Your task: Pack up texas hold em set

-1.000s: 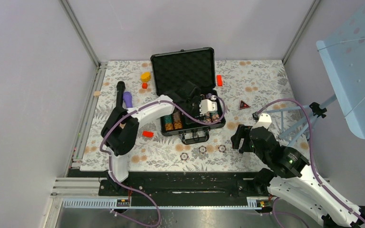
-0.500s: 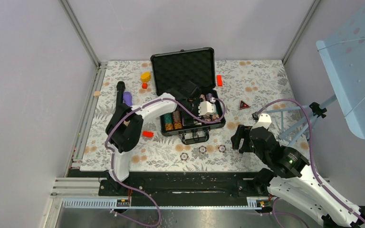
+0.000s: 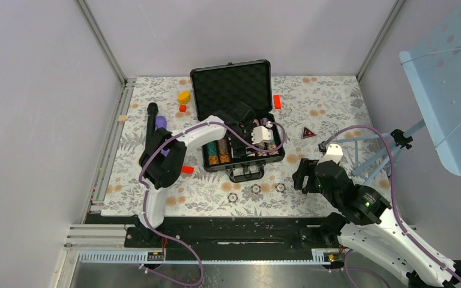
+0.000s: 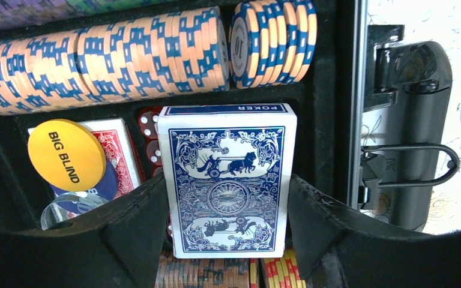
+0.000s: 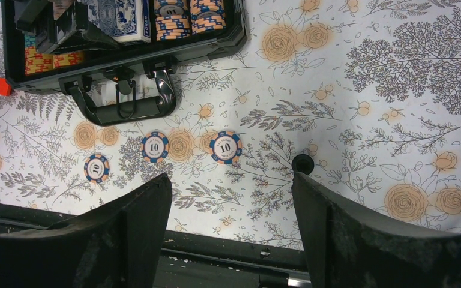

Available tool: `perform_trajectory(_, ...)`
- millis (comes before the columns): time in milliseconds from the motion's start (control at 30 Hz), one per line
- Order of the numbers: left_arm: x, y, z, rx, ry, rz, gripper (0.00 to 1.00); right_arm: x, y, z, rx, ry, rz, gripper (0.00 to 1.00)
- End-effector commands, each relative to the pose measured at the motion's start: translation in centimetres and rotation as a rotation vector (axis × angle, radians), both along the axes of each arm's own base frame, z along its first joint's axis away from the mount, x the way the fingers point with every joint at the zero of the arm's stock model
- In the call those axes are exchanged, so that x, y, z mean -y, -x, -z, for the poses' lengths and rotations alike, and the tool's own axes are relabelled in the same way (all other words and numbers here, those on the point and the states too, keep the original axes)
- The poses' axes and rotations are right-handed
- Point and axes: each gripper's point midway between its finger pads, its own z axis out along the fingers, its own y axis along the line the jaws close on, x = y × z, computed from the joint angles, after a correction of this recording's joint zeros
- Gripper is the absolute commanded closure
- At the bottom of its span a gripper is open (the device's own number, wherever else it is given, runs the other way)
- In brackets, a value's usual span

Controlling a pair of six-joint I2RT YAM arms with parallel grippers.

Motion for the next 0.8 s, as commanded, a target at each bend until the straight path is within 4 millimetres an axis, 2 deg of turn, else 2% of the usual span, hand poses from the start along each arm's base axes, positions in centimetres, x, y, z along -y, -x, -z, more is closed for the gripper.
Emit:
perform_trajectory(0, 0.6, -1.2, -1.6, 0.028, 0.045, -0.012, 0.52, 0.4, -0.4, -0.8, 0.029, 0.015, 0.014, 0.20)
perform_trajectory(367, 0.9, -0.3, -0.8, -0.042, 0.061, -0.027, 0.43, 0.3, -0.4, -0.7, 0.027, 0.021, 0.012, 0.20)
perform_trajectory(467, 0.9, 0.0, -0.7, -0.055, 0.060, -0.029, 0.37, 0.4, -0.4, -0.7, 0.027, 0.022, 0.012, 0.20)
perform_trajectory(533, 0.8, -0.1, -0.9, -0.052, 0.058, -0.032, 0.29, 0.3, -0.4, -0.7, 0.025, 0.026, 0.010, 0.20)
perform_trajectory(667, 0.8, -0.1, -1.4, -0.044, 0.066, -0.031, 0.22, 0.2, -0.5, -0.7, 0.026, 0.023, 0.011, 0.19)
perform_trajectory(767, 0.8, -0.2, -2.0, -0.035, 0.072, -0.037, 0.20, 0.2, -0.5, -0.7, 0.026, 0.021, 0.008, 0.19)
